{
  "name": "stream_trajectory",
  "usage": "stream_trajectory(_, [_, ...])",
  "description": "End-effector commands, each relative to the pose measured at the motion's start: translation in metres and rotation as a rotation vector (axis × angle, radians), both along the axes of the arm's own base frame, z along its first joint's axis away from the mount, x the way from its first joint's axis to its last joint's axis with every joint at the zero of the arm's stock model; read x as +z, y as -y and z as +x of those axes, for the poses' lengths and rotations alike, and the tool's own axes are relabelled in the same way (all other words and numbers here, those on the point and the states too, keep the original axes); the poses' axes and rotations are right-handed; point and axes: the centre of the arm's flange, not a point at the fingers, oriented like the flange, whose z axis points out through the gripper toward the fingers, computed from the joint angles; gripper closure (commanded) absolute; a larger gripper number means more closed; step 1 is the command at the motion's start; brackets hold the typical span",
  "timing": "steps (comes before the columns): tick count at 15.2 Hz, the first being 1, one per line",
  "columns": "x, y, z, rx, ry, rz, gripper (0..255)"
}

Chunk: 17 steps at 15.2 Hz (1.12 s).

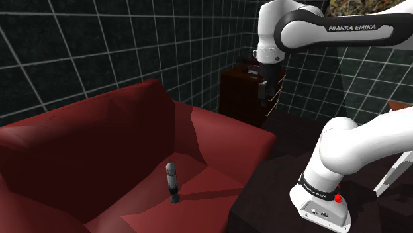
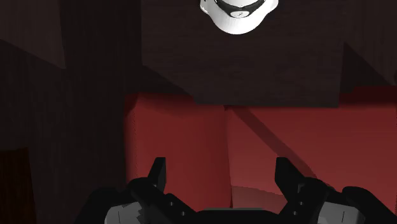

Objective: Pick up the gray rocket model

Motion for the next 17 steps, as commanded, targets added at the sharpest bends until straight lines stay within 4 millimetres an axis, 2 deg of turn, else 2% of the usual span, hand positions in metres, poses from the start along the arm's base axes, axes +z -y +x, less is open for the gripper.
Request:
stream_trajectory(1, [0.0, 0.0, 0.0, 0.0, 0.0, 0.0, 0])
stream_trajectory(17, [-0.108, -0.116, 0.161, -0.012, -0.223, 0.116, 0])
